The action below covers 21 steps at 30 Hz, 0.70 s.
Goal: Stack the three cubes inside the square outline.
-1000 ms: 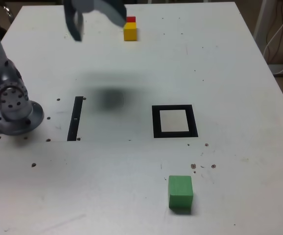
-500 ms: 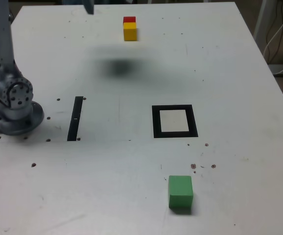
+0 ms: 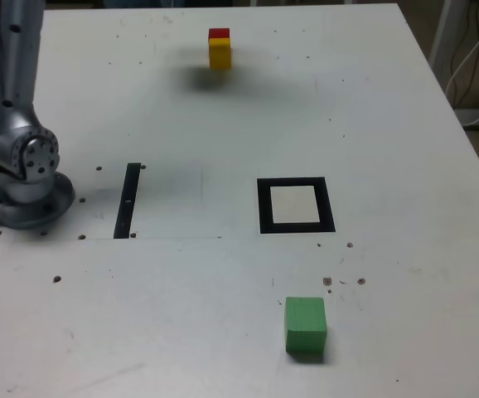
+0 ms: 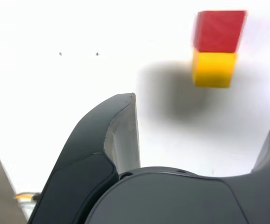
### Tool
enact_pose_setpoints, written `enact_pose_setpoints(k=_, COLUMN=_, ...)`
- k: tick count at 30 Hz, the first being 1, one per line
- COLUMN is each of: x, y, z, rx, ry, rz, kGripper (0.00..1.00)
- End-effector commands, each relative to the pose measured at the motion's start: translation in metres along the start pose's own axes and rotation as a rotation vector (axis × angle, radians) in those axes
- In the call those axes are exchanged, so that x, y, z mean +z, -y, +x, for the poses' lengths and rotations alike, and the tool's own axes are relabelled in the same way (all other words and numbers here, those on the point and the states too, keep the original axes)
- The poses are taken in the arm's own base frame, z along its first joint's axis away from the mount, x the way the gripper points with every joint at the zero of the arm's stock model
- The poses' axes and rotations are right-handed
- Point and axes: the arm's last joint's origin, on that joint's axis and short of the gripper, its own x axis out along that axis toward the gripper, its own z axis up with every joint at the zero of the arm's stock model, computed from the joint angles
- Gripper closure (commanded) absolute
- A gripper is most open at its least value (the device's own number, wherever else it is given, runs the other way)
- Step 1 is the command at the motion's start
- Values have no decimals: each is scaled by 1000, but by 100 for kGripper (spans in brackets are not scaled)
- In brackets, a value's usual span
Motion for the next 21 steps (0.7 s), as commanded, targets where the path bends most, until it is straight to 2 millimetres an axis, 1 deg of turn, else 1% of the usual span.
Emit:
enact_pose_setpoints(k=1, x=8, y=-18, z=12, rx=-3, ry=-10, rz=-8, kGripper=5)
enact_pose_setpoints(k=5, x=20, y=-42, z=31, rx=-17, ry=-31, rz=-12, kGripper=5)
enact_pose_setpoints(k=9, x=30, y=-57, z=45, rx=-13, ry=-35, rz=-12, kGripper=5)
enact_pose_setpoints(k=15, x=42, y=-67, z=62, rx=-12, ry=-43, rz=-11, kGripper=6)
enact_pose_setpoints(k=21, x=50, y=-69, z=75, rx=-15, ry=-64, rz=-12, kGripper=7)
